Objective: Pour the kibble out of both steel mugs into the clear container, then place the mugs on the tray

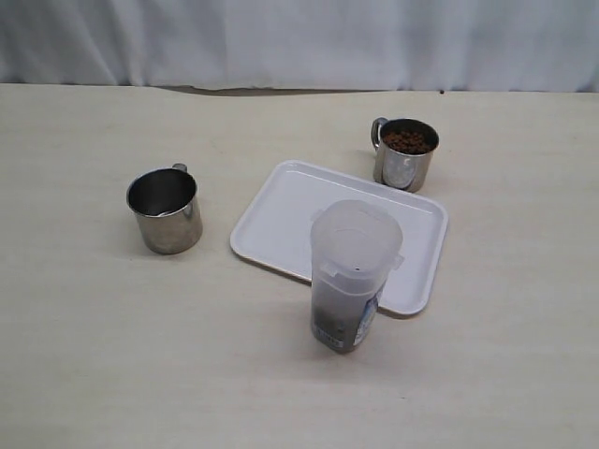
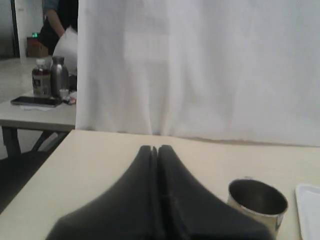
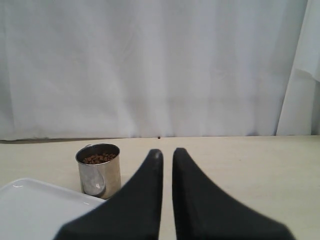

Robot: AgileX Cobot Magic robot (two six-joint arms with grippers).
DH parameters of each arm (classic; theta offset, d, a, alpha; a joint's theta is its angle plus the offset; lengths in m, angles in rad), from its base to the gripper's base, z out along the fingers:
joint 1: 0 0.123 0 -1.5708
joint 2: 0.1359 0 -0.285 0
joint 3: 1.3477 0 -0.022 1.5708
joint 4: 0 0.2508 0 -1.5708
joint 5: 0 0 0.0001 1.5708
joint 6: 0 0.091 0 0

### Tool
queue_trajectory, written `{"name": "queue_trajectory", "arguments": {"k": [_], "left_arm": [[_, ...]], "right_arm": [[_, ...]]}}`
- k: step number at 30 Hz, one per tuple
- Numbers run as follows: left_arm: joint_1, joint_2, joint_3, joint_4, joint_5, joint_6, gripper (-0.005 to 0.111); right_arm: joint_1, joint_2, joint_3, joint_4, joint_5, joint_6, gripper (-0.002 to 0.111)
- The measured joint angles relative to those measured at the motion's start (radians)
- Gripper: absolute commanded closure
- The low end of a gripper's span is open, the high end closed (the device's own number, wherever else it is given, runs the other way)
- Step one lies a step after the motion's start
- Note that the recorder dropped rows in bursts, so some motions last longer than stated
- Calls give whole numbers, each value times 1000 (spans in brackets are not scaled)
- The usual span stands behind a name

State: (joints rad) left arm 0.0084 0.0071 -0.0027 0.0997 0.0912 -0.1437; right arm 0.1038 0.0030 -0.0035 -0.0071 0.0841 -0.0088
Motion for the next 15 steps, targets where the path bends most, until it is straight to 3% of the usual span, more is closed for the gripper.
{"name": "queue_trajectory", "arguments": {"k": [15], "left_arm": [[0,-2,0,-49,65,-11,107]], "right_arm": [[0,0,0,0,0,0,103]]}}
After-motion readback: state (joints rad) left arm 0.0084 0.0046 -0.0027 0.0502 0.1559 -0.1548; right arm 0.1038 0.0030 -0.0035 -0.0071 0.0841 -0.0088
